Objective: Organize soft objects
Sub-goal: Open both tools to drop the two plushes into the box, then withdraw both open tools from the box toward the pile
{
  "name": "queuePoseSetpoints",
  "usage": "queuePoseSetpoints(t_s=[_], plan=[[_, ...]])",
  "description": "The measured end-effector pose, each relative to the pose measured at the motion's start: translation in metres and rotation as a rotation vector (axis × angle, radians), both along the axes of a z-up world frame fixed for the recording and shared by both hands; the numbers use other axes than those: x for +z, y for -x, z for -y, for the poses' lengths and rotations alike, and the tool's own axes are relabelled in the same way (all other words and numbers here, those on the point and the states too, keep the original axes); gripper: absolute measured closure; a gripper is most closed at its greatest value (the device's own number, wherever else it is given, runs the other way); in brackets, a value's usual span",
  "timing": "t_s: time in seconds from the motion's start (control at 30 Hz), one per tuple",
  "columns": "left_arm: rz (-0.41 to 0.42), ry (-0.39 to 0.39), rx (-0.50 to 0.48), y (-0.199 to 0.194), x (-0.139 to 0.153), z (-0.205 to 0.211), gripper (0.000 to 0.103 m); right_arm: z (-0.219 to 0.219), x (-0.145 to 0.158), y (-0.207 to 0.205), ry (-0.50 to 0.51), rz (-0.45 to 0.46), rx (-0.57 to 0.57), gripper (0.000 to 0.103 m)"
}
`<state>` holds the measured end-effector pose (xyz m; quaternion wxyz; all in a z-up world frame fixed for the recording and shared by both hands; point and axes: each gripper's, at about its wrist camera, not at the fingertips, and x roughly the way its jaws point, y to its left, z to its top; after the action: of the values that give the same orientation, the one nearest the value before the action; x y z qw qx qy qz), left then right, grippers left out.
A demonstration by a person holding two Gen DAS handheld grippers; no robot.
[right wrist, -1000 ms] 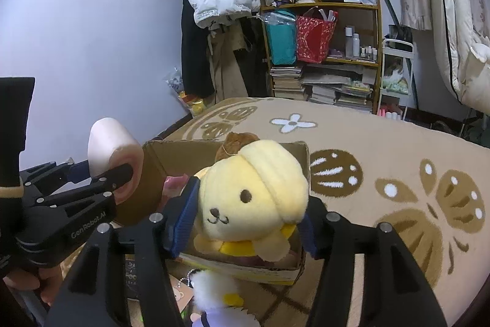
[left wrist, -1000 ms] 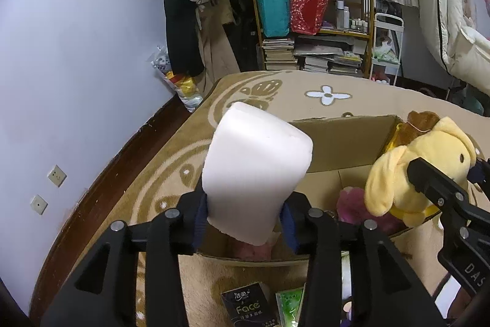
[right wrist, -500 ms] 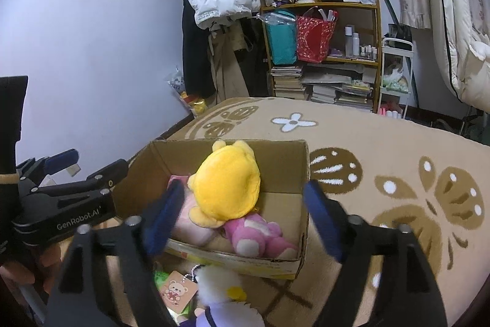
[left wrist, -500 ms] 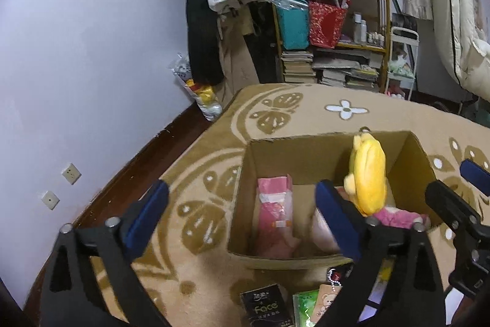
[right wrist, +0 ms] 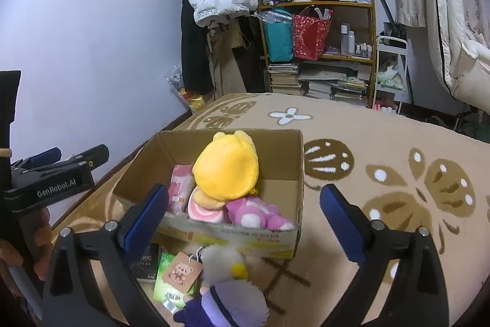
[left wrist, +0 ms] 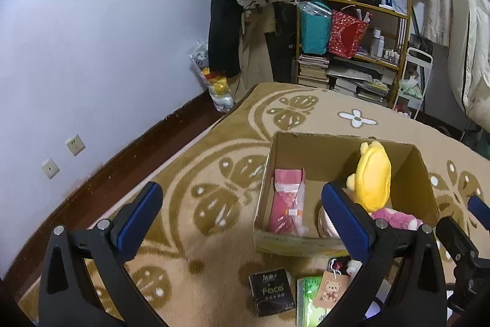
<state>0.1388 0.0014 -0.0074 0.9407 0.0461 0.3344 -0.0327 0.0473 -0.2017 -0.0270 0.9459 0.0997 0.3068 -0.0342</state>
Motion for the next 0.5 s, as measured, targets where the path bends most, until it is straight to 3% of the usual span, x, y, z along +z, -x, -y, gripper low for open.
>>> queuePoseSetpoints(t_s=[0.5], plan=[[-0.171,-0.008,0.0,0.011,-0.03,-0.01,0.001,-0.009,-0.019,0.013,0.016,-0.094,0.009,0.0]])
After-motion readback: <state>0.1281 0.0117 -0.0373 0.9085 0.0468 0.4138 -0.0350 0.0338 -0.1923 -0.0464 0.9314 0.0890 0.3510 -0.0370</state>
